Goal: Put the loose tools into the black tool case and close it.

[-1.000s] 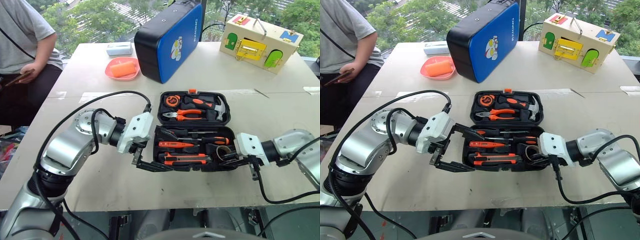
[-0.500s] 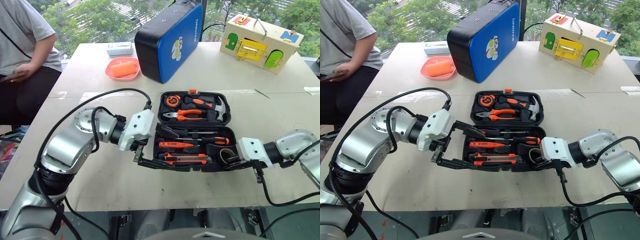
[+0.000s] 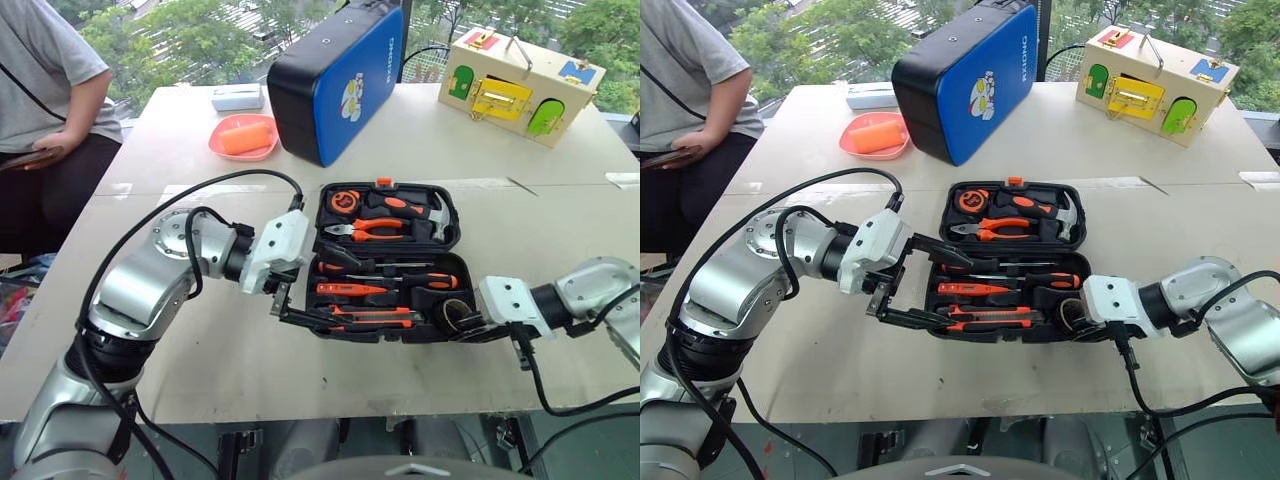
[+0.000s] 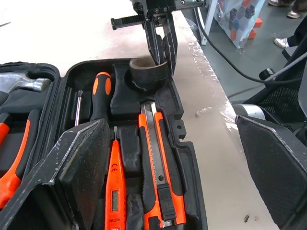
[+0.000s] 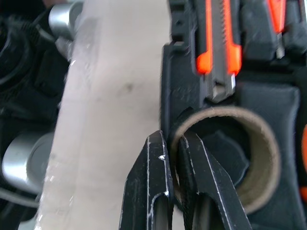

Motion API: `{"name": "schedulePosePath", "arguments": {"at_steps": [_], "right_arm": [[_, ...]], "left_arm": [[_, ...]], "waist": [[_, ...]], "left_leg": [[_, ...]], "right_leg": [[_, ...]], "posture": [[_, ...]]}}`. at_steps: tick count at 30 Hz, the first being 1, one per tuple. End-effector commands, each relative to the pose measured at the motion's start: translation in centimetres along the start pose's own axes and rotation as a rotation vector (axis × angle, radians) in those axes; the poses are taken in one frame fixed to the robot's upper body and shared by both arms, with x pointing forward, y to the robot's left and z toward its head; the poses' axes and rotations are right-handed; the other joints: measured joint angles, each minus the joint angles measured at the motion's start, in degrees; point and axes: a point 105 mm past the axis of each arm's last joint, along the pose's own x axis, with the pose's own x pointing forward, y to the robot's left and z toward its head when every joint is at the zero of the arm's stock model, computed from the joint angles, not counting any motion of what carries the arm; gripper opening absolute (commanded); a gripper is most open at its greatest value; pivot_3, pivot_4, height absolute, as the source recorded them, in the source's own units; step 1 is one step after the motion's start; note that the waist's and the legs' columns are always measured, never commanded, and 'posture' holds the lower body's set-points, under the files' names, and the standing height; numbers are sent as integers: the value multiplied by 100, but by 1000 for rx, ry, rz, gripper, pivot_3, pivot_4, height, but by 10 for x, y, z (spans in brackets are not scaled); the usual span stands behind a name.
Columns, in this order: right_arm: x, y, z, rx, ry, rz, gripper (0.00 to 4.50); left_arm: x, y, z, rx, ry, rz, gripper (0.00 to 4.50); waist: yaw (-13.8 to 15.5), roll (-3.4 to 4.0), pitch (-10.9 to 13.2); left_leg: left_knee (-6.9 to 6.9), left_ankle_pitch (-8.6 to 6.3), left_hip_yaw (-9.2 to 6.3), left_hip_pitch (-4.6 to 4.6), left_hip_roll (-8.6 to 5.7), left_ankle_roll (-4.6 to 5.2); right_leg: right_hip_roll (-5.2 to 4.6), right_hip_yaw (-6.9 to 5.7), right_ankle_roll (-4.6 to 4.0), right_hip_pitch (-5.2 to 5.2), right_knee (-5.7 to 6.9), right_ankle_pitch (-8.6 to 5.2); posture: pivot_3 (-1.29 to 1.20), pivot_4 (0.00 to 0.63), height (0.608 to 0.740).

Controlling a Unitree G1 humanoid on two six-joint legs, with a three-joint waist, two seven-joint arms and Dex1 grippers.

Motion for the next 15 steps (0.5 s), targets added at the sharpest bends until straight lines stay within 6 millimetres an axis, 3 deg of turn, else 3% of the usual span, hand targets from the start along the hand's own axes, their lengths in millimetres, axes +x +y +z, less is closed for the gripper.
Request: {"name": "schedulePosePath", "arguments": {"at_steps": [1,12,15], "right_arm": [[-2,1,6,-21,5,8,11],[-5,-1,-4,9,45,14,11],[-5,-1,-2,11,41,12,1189]], "left_arm": [[-2,1,8,47,-3,9,4500],[-2,2,9,43,-6,19,4500],[-2,2,10,43,-8,19,4500]], "waist": [[1,0,0],[6,0,0],[4,0,0]], "left_leg": [[0,0,0,0,0,0],[2,0,-1,-1,0,0],[2,0,-1,-1,0,0]], "right_leg": [[0,0,0,0,0,0],[0,-2,0,0,0,0],[-1,-2,0,0,0,0]], "posture": [[0,150,735],[0,150,735],[0,150,735]]}}
